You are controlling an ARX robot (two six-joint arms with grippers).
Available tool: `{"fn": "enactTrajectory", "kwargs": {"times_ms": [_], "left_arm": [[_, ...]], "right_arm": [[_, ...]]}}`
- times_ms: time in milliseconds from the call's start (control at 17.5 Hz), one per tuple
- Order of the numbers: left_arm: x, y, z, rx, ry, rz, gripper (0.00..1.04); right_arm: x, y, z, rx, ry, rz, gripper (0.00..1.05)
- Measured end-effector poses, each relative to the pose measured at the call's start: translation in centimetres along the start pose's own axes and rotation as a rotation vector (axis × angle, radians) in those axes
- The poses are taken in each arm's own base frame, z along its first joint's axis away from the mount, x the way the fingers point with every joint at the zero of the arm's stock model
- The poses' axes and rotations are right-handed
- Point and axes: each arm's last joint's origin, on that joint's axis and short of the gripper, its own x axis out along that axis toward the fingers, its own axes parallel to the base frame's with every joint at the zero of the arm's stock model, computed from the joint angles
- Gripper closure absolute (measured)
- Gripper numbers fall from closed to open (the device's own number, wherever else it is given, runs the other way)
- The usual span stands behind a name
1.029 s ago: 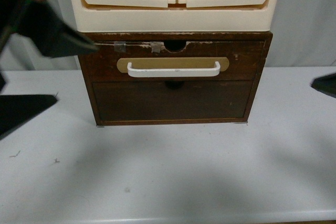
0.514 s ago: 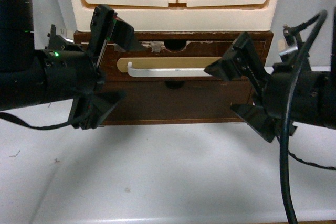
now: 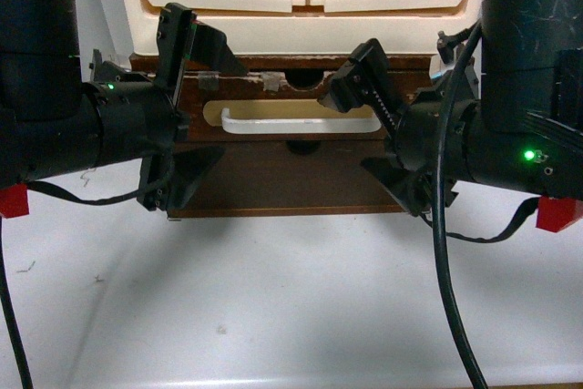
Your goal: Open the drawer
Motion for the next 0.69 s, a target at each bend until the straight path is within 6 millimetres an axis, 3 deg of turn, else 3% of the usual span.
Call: {"fn": "enactTrajectory", "kwargs": {"times_ms": [114,229,457,514,686], "left_arm": [[0.9,1.1,-1.3,-0.045,0.045,0.032,0.07],[1.4,1.0,-1.5,-0.046,0.067,0.040,0.49],[1.5,0.8,-1.1,-0.049,0.068,0.018,0.84],[1.4,0.9,-1.2,-0.081,0.076,0.013,0.89],[0.7,1.0,-1.5,-0.106,0.077,0.003,0.91]], "right_arm": [[1.3,-0.3,0.1,0.027,-0.034,-0.038,0.06],[2.2,0.7,0.4,0.028,-0.057,-0.030,0.47],[2.5,0.4,0.0,0.126,-0.036,-0.034,0.76],[2.5,0.4,-0.1,0.180,-0.033,-0.030,0.79],[2.0,0.6,-0.8,0.218,-0.036,-0.021,0.82]]}}
